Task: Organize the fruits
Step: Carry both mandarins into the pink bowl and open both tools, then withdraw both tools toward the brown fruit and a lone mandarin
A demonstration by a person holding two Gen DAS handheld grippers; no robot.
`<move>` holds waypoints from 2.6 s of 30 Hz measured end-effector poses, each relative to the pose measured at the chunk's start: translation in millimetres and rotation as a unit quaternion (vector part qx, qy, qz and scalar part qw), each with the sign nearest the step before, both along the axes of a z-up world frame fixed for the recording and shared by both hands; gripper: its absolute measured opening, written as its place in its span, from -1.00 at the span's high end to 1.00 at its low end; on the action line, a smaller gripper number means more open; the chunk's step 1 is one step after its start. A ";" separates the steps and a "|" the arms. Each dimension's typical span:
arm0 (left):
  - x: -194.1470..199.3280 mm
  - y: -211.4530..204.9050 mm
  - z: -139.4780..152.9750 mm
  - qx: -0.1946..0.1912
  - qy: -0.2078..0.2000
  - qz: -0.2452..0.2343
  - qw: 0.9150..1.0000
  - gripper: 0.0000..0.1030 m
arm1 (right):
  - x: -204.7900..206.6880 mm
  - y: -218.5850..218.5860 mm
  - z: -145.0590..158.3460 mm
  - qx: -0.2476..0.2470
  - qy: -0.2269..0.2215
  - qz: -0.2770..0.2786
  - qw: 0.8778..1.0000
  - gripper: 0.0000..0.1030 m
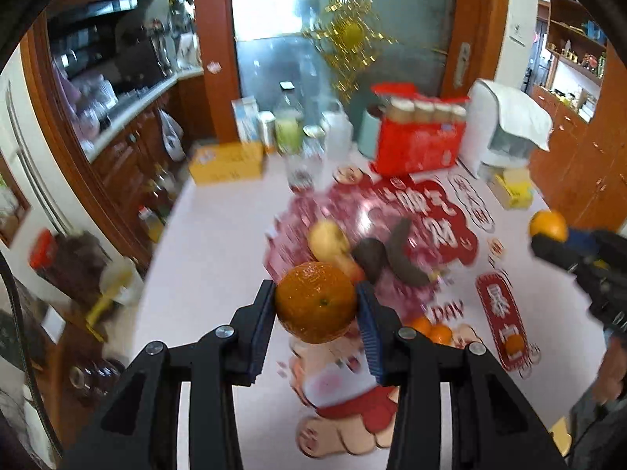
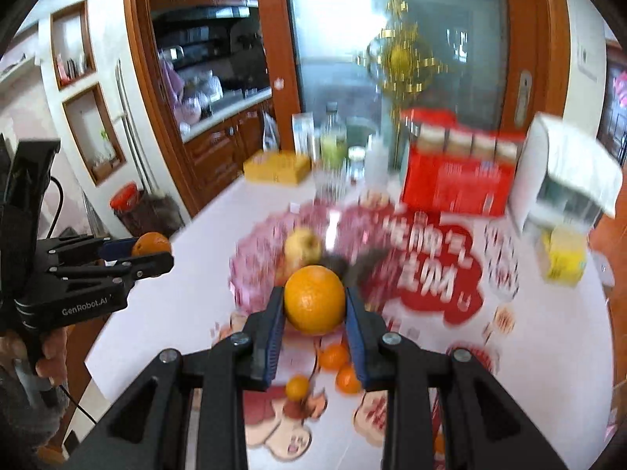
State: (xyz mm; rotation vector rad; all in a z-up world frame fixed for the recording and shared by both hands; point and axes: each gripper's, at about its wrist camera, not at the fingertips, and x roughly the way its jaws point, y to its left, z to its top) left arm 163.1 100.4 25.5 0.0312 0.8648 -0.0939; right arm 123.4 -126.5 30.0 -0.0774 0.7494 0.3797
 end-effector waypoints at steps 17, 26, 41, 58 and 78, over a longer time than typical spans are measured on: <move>132.9 -3.9 -73.1 0.027 0.063 0.007 0.998 0.23 | 132.0 42.0 -56.1 -0.019 0.053 -0.007 0.998 0.42; 157.7 -20.6 -179.5 0.052 0.128 -0.005 0.990 0.23 | 152.9 66.0 -154.6 -0.069 0.134 0.022 0.988 0.42; 130.0 -28.8 -182.2 0.057 0.094 0.025 0.994 -0.74 | 168.6 61.4 -197.7 -0.069 0.183 0.026 0.980 0.30; 15.7 -19.9 -98.0 0.068 0.022 0.055 0.996 -0.77 | 121.0 80.1 -151.6 -0.042 0.135 0.018 0.990 0.12; -47.8 -29.7 -19.7 0.090 -0.059 0.063 0.992 -0.84 | 64.5 37.6 -81.2 0.006 0.082 -0.017 0.996 0.12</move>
